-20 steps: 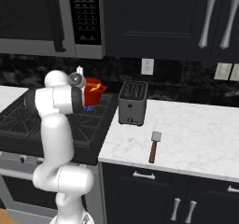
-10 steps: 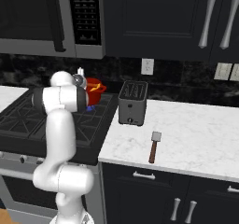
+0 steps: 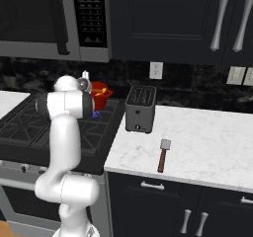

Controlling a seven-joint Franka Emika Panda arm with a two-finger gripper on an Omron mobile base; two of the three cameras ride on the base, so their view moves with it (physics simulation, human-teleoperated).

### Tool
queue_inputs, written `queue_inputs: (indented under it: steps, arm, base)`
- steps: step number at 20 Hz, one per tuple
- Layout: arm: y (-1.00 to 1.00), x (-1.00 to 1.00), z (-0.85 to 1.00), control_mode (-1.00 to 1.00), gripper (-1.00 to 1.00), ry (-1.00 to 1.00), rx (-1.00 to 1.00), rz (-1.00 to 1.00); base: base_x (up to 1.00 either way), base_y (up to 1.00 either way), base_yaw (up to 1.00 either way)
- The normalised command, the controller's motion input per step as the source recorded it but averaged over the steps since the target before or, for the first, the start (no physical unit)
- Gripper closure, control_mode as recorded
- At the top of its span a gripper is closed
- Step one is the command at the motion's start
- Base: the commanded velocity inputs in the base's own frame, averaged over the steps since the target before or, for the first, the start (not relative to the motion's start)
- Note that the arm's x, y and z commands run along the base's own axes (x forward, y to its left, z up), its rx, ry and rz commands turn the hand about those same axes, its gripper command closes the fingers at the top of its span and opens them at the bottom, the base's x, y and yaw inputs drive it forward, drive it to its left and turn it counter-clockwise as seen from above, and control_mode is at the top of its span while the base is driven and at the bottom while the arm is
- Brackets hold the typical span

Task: Put the corn and carrot in the pot. Retrieve the spatula and lightly stir the vegetables in the pot.

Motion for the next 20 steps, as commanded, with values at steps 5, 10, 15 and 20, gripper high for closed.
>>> queue_inputs:
  steps: [5, 10, 15, 20]
  arm:
    - [-0.03, -0.18, 0.24, -1.00, -1.00, 0.00, 0.00, -0.03]
    - [-0.05, -0.03, 0.52, -1.00, -1.00, 0.05, 0.00, -0.05]
    - [0.00, -0.25, 0.57, -1.00, -1.00, 0.01, 0.00, -0.04]
    - [0.00, -0.96, 0.19, -1.00, -1.00, -0.01, 0.00, -0.02]
  base:
    - [0.00, 0.00, 0.00]
    - [0.00, 0.00, 0.00]
    - [0.00, 0.00, 0.00]
    - [0.00, 0.00, 0.00]
